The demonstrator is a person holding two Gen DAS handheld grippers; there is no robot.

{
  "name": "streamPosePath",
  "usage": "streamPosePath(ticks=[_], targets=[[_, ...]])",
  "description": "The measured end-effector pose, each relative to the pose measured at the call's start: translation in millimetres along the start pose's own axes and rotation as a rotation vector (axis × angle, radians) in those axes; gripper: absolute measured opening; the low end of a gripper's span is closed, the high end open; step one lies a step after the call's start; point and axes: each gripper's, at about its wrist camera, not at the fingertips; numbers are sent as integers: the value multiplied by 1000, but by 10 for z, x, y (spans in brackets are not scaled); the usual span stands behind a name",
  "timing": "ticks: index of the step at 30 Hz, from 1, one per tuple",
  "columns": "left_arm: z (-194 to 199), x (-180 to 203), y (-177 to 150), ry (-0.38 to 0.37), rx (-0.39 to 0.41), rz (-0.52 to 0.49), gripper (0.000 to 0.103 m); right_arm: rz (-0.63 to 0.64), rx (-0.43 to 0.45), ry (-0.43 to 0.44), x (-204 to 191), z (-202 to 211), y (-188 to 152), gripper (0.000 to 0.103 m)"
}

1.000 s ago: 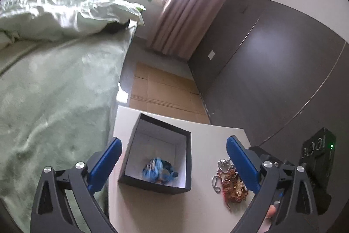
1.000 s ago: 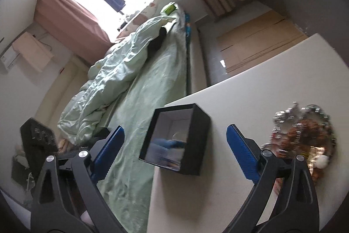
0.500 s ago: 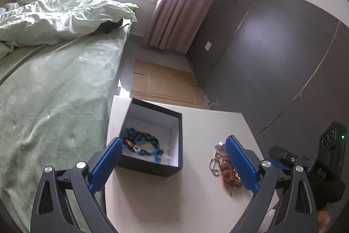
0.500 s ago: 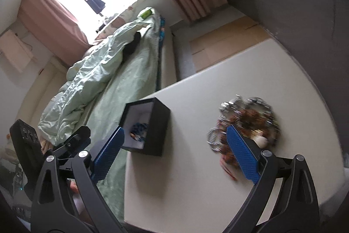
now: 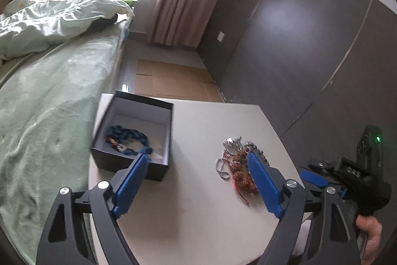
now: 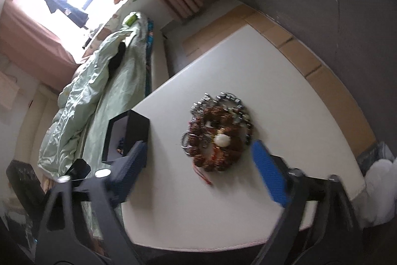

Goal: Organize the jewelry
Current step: 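Open the left gripper and bring both grippers back to the jewelry pile, then grasp the brown bead bracelet with the right gripper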

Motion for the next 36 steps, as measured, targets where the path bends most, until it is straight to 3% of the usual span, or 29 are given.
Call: streamPosePath(ticks=[4,15,17,19,22,36], targets=[[-91,106,-41,-11,-17,-21,76,-44,-27,-17,133,-88,32,69],[-369,197,-61,-35,-71,-25,70,-18,-100,-106,118,-470,62,67],[-429,212,-65,-37,-83,-27,70,-13,-119,-132,128,-557,64,58],[-495,235,-66,-39,-93,-33,70,-19,-140,-153,161,-632,60,37],[-597,263,-78,-46,-116,-36,70,-44,-154,-153,233,-657,57,19],[-994,555,-190,-85,-199,-78,70,-129,-74,-36,307,-316,156,19]])
Point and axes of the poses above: each gripper's, at about its wrist camera, not at the fingertips, and z roughly against the way its jaws point, x to its right, y to its top, and after that the axes turned 8 degrees about y, right-handed
